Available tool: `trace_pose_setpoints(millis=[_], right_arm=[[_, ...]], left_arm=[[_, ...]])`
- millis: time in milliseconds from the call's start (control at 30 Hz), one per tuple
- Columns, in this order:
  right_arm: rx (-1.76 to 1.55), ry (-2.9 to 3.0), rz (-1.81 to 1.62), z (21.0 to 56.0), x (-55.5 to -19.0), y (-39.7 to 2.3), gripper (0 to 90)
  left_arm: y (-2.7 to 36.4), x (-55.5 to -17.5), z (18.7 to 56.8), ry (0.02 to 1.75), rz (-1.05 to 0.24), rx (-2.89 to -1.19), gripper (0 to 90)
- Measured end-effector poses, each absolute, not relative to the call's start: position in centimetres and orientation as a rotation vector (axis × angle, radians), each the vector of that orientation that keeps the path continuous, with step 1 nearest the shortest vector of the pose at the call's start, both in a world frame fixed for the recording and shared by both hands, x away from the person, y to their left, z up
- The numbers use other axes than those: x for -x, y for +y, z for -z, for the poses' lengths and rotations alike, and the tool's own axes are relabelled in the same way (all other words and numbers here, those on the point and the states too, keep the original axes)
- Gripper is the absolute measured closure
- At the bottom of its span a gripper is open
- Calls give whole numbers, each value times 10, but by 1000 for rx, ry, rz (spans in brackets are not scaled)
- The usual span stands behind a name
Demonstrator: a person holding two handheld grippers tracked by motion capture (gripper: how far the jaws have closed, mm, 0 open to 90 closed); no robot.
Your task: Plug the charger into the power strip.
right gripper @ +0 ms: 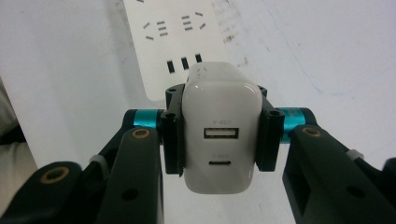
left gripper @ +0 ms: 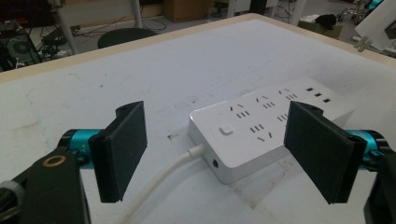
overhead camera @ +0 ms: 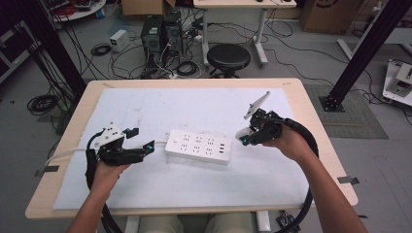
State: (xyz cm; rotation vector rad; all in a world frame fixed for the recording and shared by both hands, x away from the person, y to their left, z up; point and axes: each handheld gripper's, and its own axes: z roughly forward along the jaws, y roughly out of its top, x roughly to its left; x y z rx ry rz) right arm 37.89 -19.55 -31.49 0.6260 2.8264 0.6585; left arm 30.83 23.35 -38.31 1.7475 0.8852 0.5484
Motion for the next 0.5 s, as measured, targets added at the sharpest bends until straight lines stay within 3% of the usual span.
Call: trace_pose_setpoints(millis=[500], right_arm=[[-461, 2903, -604, 316, -401, -148, 632]], left_arm=[[243, -311, 391, 896, -541, -1742, 213]])
